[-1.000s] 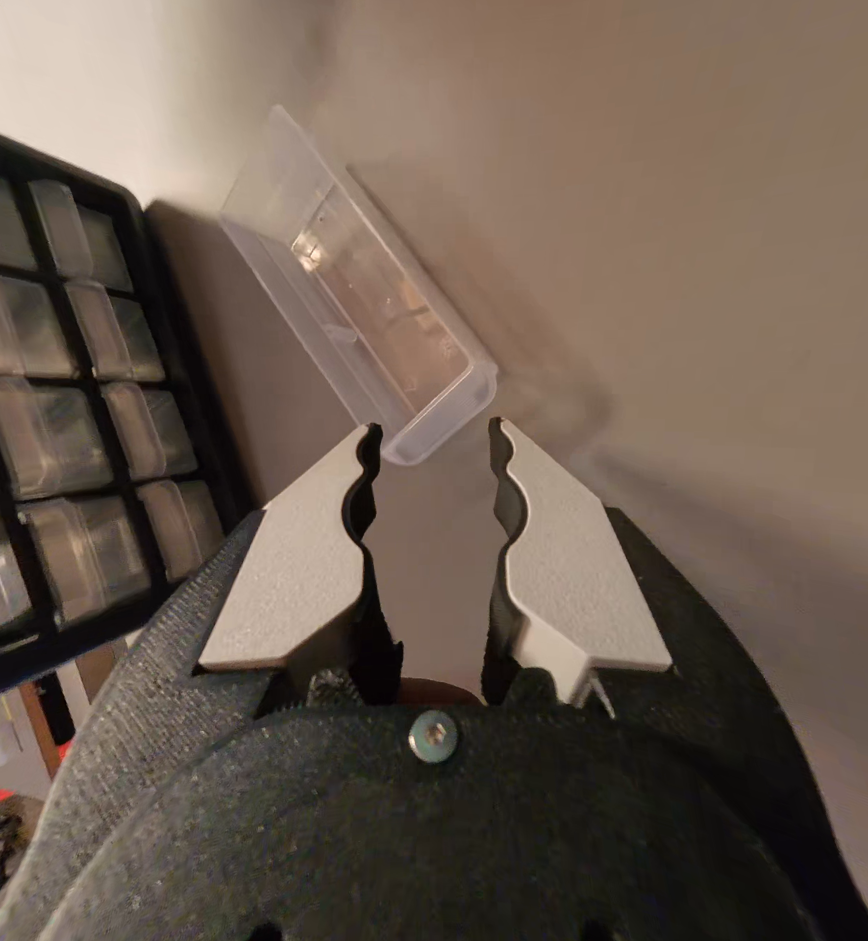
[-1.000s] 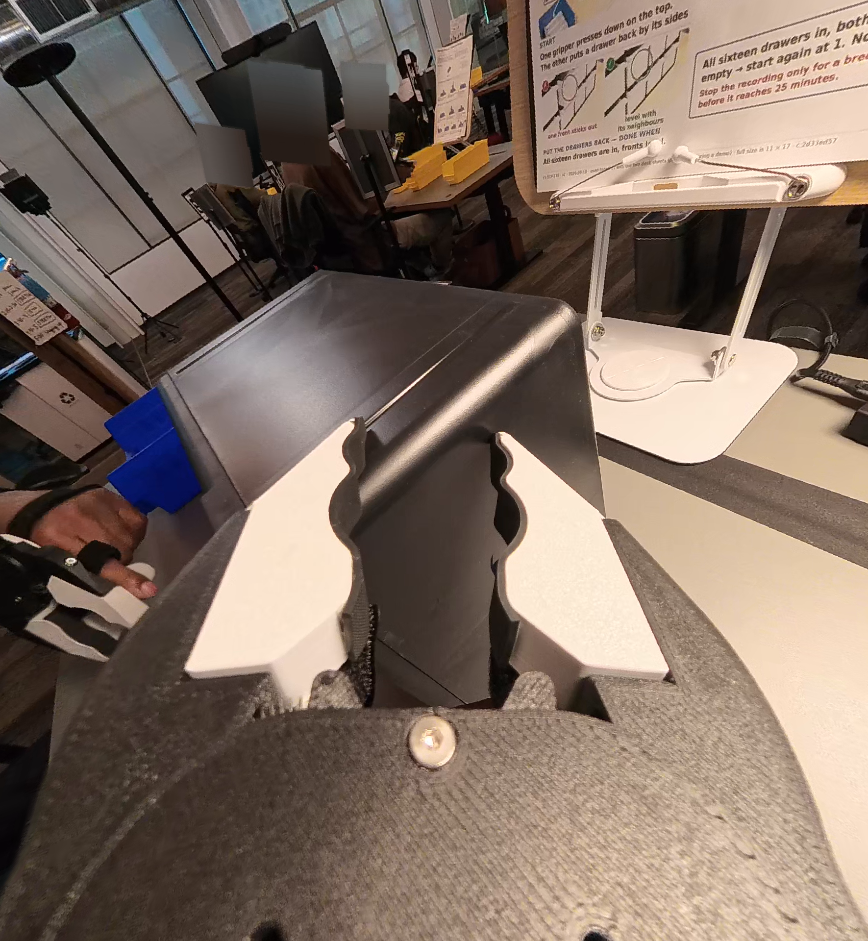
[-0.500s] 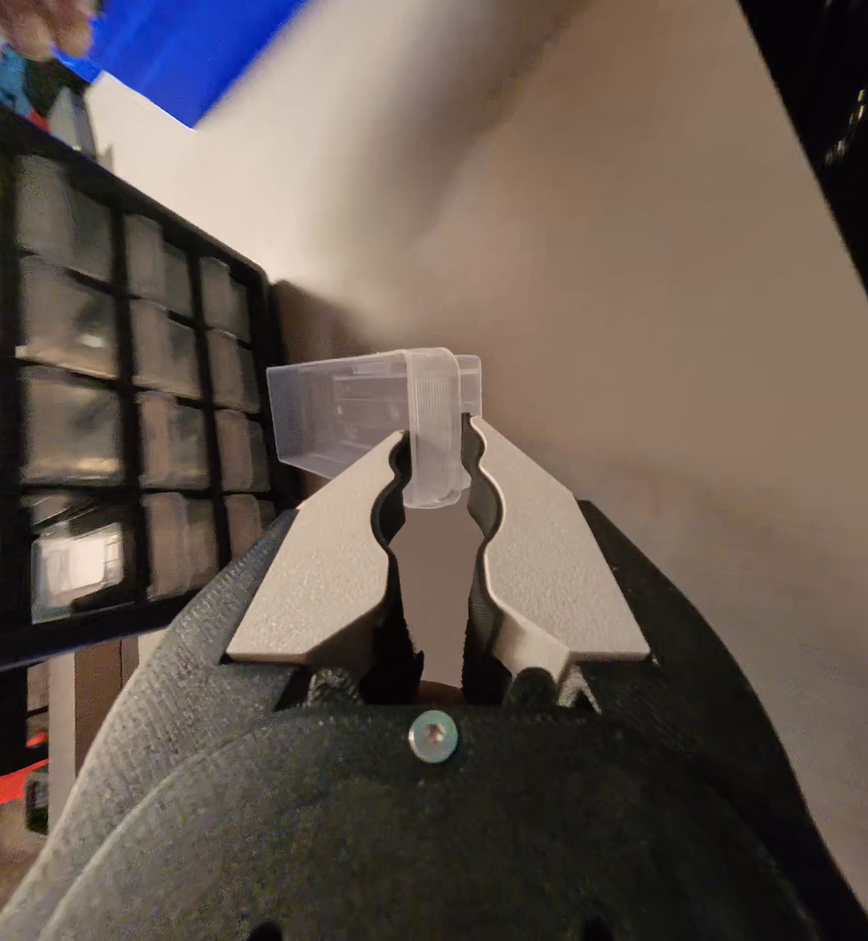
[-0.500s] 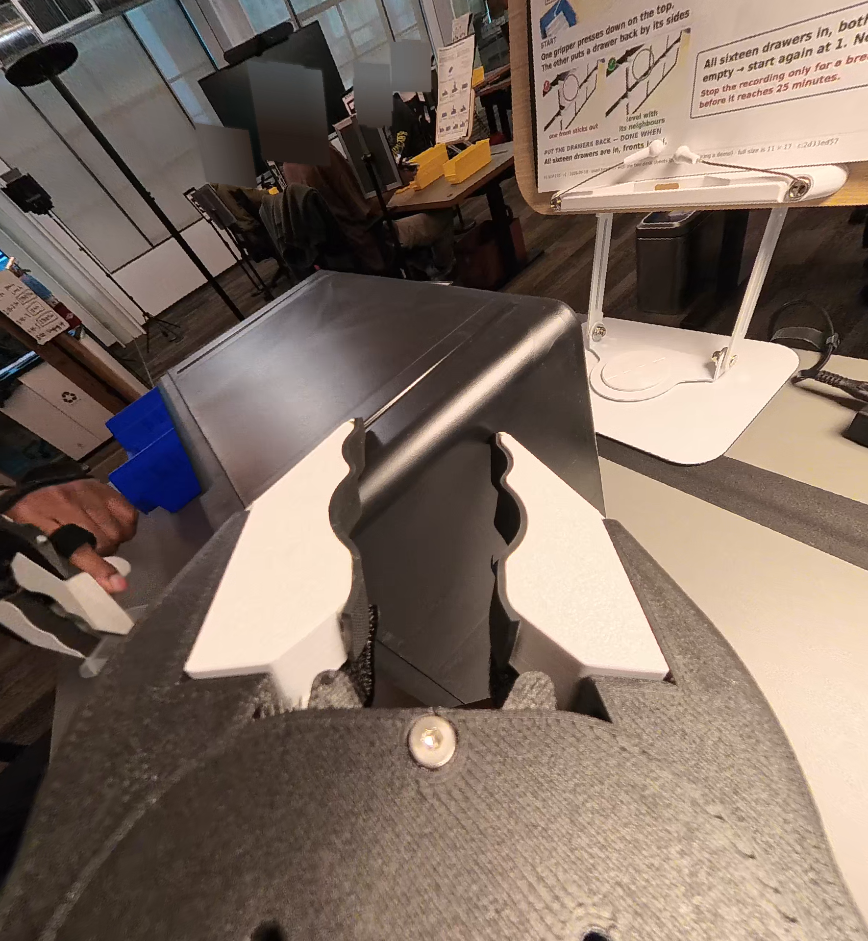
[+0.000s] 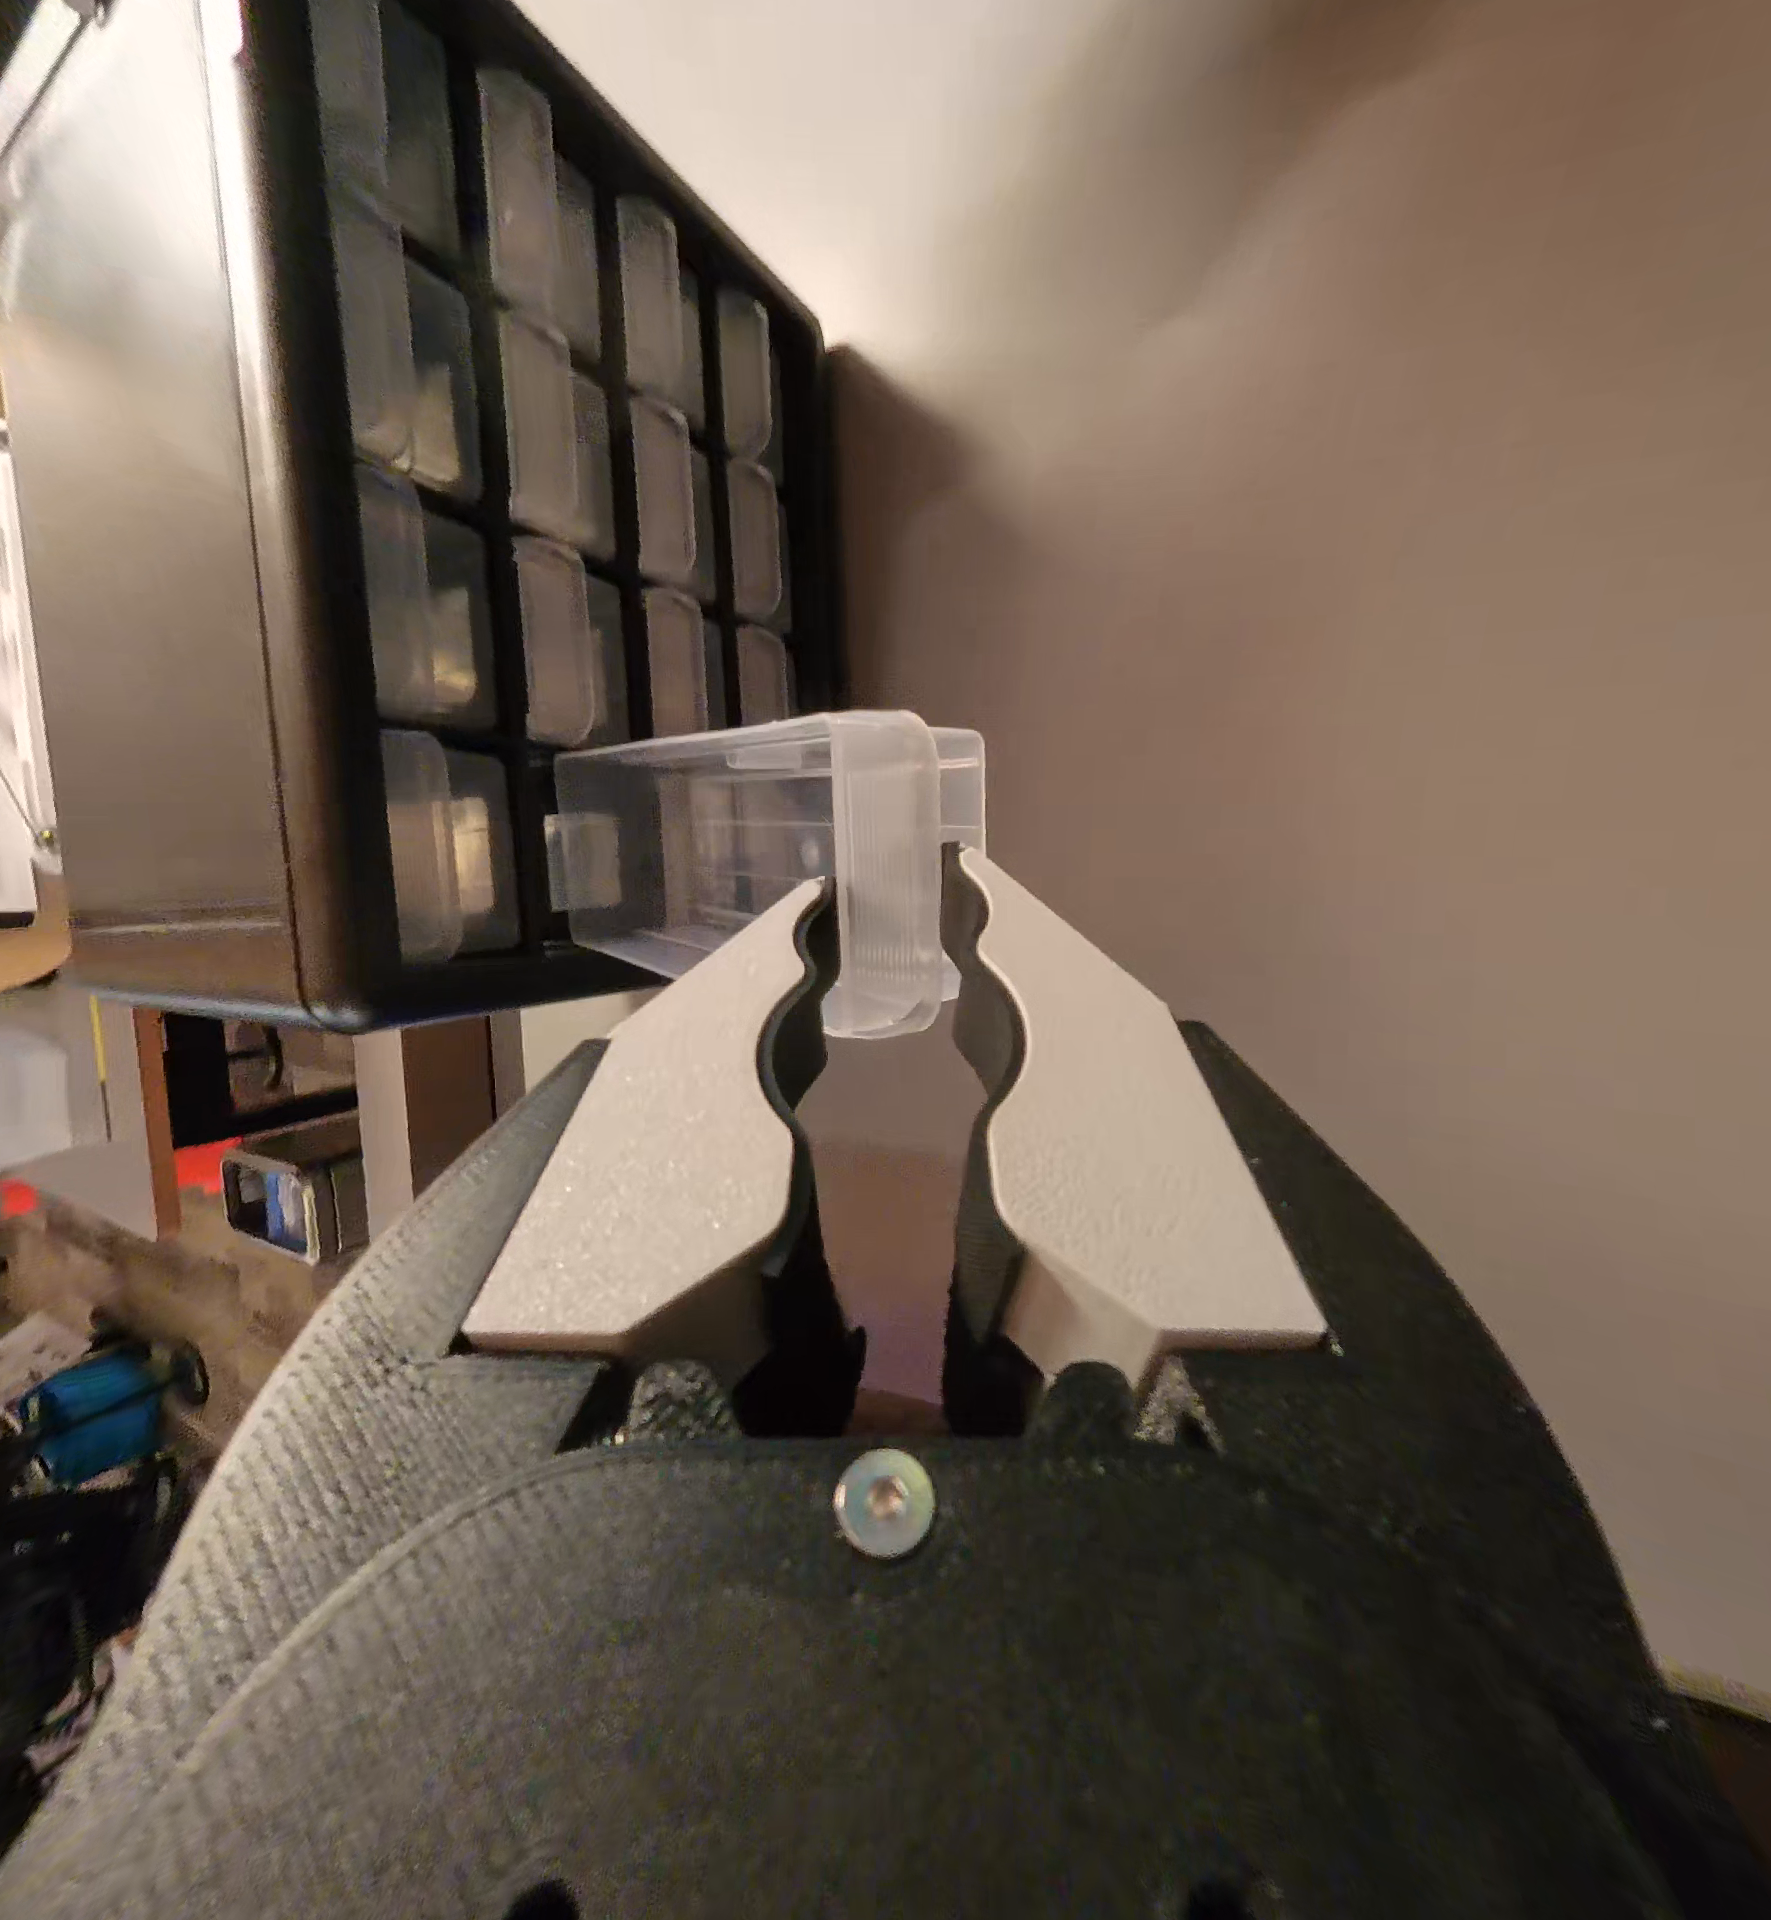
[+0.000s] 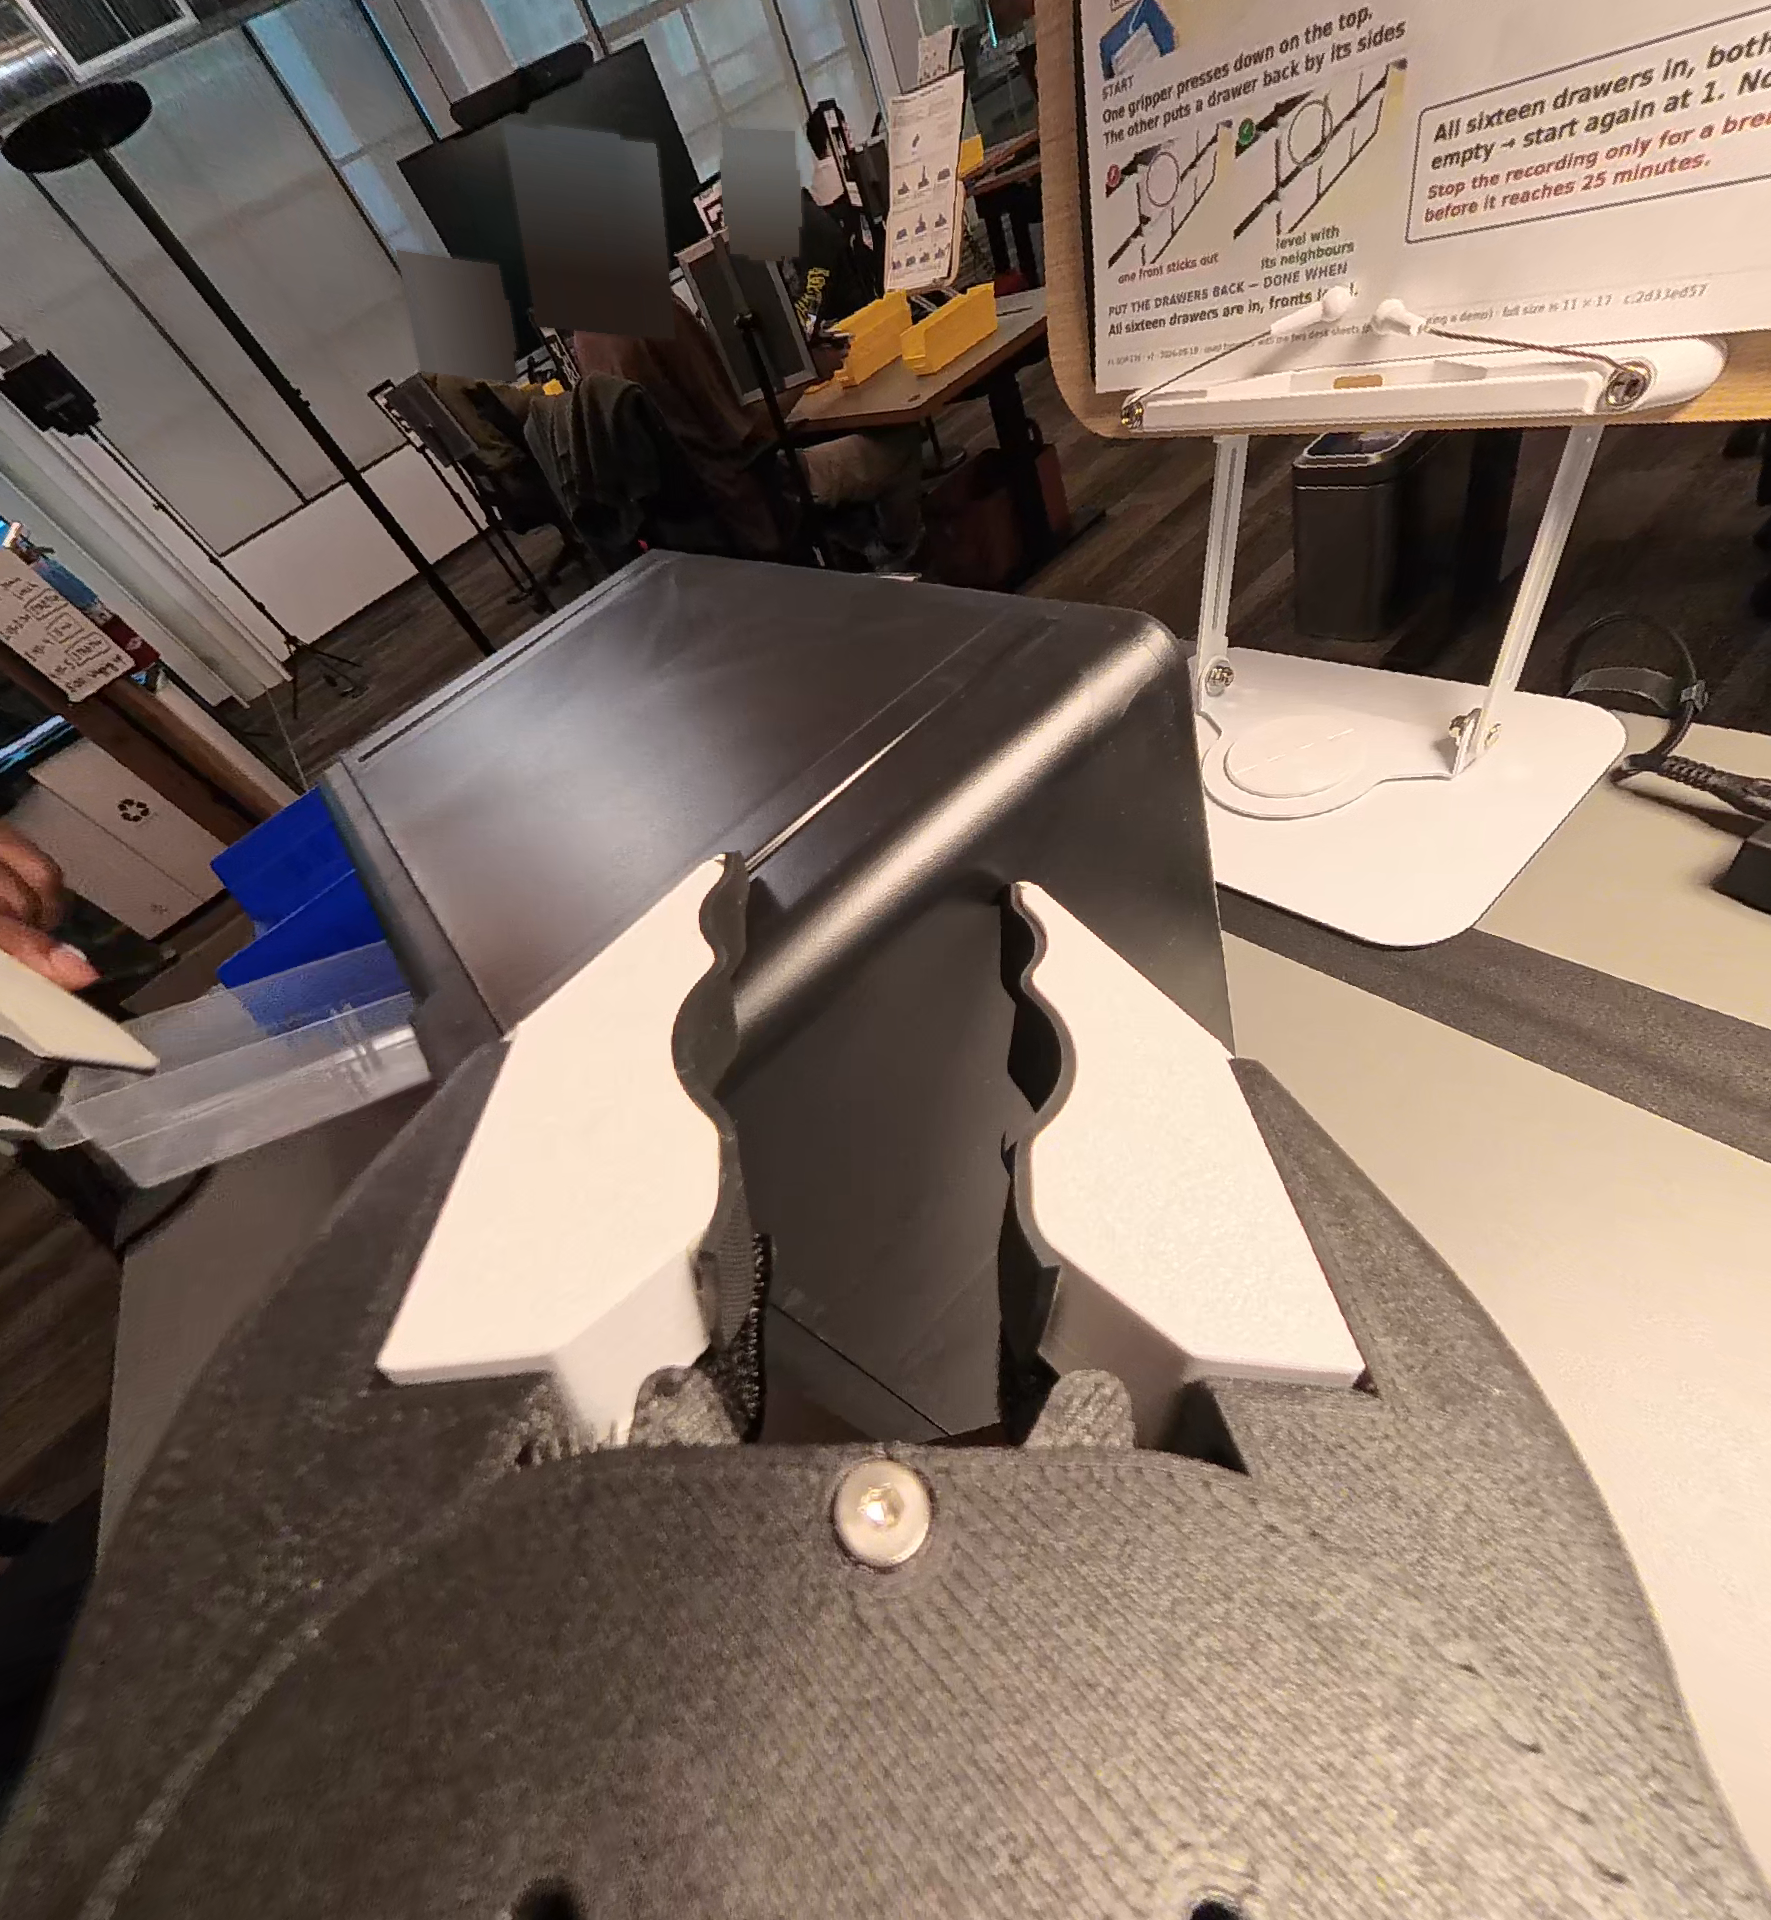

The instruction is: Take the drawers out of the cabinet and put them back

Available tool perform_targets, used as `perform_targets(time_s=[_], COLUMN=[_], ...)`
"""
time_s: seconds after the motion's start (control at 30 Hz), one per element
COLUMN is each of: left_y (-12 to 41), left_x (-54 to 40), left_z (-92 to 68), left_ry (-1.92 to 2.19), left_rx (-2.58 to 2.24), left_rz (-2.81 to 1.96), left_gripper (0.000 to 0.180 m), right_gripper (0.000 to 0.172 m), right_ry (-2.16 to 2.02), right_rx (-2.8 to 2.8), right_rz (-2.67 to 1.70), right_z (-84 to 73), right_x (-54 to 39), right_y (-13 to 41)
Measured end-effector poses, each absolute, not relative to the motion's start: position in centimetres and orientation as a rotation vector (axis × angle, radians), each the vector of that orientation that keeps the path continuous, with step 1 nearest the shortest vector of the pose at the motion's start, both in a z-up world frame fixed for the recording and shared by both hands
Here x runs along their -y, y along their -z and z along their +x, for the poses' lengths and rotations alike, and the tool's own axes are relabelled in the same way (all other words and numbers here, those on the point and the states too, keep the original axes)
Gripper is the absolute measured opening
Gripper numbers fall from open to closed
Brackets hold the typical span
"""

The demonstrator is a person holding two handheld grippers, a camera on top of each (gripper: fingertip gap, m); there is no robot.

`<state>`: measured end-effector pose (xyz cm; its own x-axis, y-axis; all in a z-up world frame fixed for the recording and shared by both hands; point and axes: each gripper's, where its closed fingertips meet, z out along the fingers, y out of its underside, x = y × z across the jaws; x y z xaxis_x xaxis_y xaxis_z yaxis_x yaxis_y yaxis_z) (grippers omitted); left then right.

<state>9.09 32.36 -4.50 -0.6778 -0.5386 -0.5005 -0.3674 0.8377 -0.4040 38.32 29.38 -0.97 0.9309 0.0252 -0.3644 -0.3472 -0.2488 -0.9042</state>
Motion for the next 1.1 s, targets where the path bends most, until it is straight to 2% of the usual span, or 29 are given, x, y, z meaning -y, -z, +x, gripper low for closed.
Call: perform_targets(time_s=[0.4, 0.67, 0.77, 0.9, 1.1], left_y=[4.6, 9.3, 8.8, 8.3, 7.6], left_x=[-32.5, -34.2, -33.9, -34.9, -38.2], left_z=[11.0, 12.3, 13.7, 15.1, 16.2], left_ry=[0.316, 0.127, 0.225, 0.201, 0.081], left_rx=[-2.304, -2.182, -2.097, -2.008, -1.874], left_rz=[-0.645, -0.576, -0.634, -0.644, -0.668], left_gripper=[0.019, 0.020, 0.020, 0.026, 0.024], right_gripper=[0.052, 0.052, 0.052, 0.052, 0.053], right_ry=[-0.356, -0.352, -0.353, -0.350, -0.354], right_rx=[-0.238, -0.238, -0.238, -0.238, -0.235], right_rz=[-1.796, -1.796, -1.796, -1.796, -1.797], right_z=[38.3, 38.3, 38.3, 38.3, 38.3], right_x=[-29.4, -29.3, -29.3, -29.3, -29.3], right_y=[1.0, 1.0, 1.0, 1.0, 1.0])
